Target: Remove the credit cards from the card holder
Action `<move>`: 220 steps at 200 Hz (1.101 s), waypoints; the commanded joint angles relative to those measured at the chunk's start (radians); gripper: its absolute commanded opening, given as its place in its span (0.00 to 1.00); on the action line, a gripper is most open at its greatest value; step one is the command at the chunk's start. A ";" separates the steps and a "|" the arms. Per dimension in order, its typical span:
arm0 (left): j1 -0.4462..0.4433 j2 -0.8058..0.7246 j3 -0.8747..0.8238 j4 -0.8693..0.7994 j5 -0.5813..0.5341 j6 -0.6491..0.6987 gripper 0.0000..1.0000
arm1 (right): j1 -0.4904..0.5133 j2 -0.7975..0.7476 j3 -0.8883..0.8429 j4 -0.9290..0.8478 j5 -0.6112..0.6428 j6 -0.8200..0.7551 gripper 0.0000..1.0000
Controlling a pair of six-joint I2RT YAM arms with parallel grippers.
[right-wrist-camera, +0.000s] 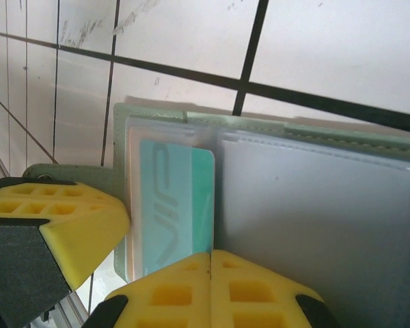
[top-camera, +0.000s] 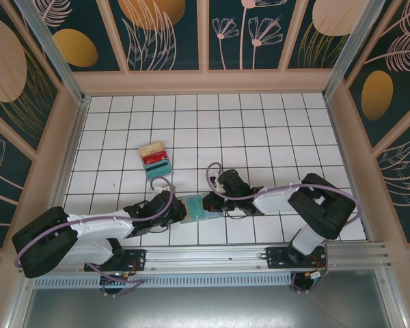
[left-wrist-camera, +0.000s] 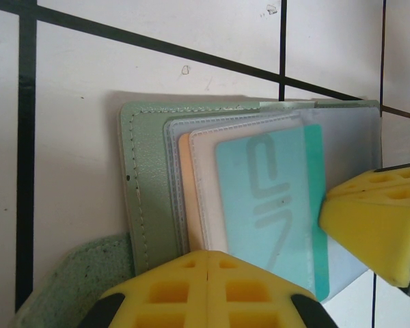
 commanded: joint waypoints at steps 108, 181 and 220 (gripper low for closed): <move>-0.006 -0.004 -0.017 -0.053 0.003 0.016 0.00 | -0.072 -0.089 -0.091 0.022 -0.024 -0.004 0.00; -0.007 -0.021 -0.012 -0.064 0.002 0.022 0.00 | -0.144 -0.209 -0.143 -0.029 -0.055 -0.035 0.00; -0.007 -0.055 0.022 -0.099 -0.006 0.031 0.00 | -0.163 -0.322 -0.154 -0.079 -0.041 -0.058 0.00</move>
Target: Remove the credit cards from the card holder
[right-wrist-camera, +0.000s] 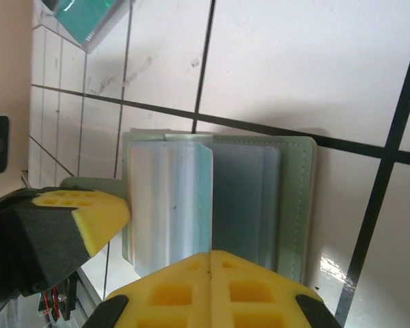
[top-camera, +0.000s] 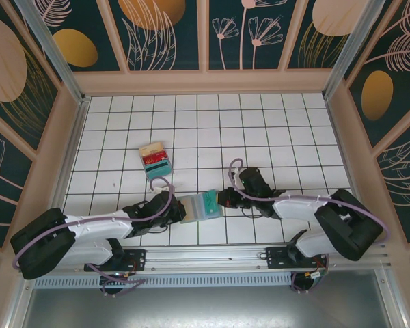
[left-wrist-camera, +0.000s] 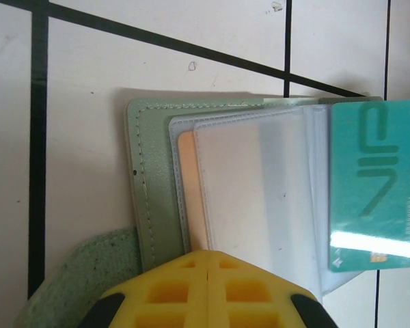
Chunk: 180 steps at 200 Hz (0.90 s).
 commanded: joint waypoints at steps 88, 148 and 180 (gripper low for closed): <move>-0.007 -0.225 0.054 0.022 -0.075 0.016 0.56 | -0.010 -0.357 -0.086 0.038 0.082 -0.044 0.00; -0.006 -0.285 -0.061 0.402 0.029 -0.033 0.50 | -0.021 -0.519 -0.149 0.111 0.021 0.010 0.00; -0.007 -0.245 -0.047 0.489 0.095 -0.013 0.46 | -0.028 -0.501 -0.160 0.186 -0.029 0.049 0.00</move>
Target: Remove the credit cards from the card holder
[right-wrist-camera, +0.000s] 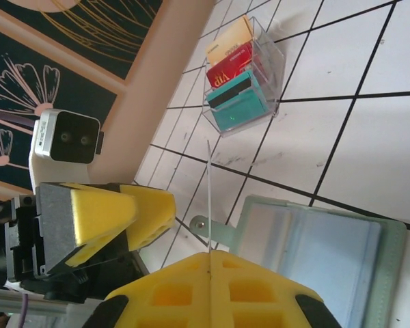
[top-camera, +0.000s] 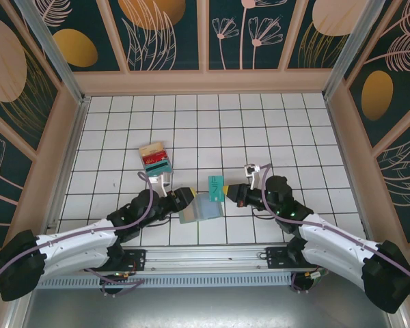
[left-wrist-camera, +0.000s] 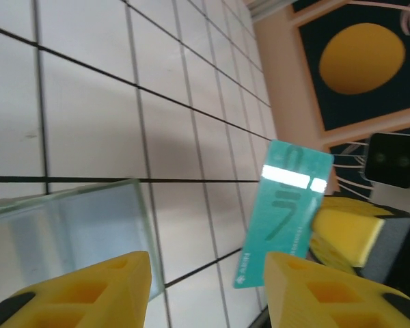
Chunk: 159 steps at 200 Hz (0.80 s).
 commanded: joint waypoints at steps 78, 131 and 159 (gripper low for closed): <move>-0.007 0.067 0.003 0.256 0.128 0.013 0.40 | -0.018 0.056 -0.031 0.230 -0.132 0.101 0.00; -0.006 0.054 -0.010 0.284 0.148 0.018 0.38 | -0.020 0.103 -0.033 0.326 -0.172 0.145 0.00; -0.006 0.052 -0.017 0.290 0.156 0.016 0.37 | -0.020 0.122 -0.031 0.350 -0.185 0.157 0.00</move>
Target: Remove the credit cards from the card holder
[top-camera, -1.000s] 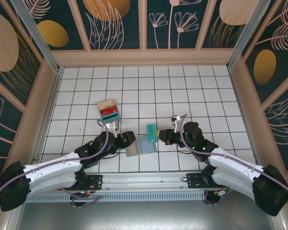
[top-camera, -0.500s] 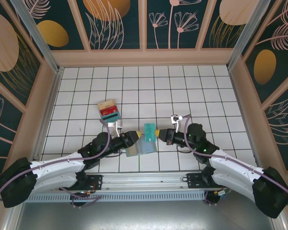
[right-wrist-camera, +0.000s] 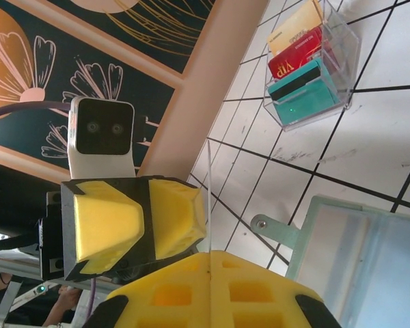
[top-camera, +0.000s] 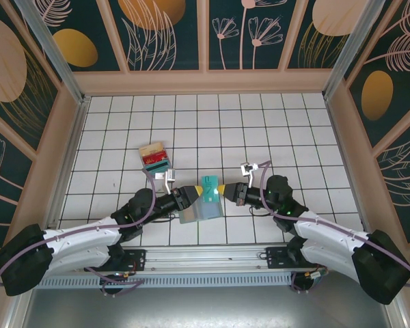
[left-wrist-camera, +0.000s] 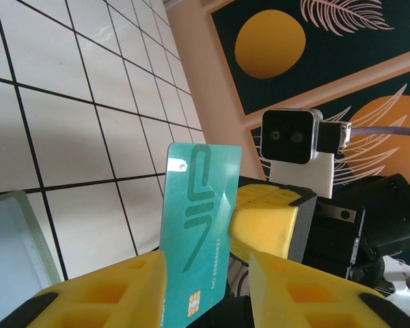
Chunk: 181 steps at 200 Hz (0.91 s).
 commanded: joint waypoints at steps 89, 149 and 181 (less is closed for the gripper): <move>-0.006 -0.025 -0.006 -0.028 -0.023 0.034 0.37 | -0.005 0.034 0.008 0.129 -0.091 0.037 0.00; -0.007 -0.029 -0.010 -0.034 -0.032 0.035 0.36 | 0.001 0.034 0.007 0.144 -0.109 0.032 0.00; -0.007 -0.009 -0.003 -0.003 -0.003 0.036 0.34 | 0.007 0.037 0.011 0.151 -0.115 0.032 0.00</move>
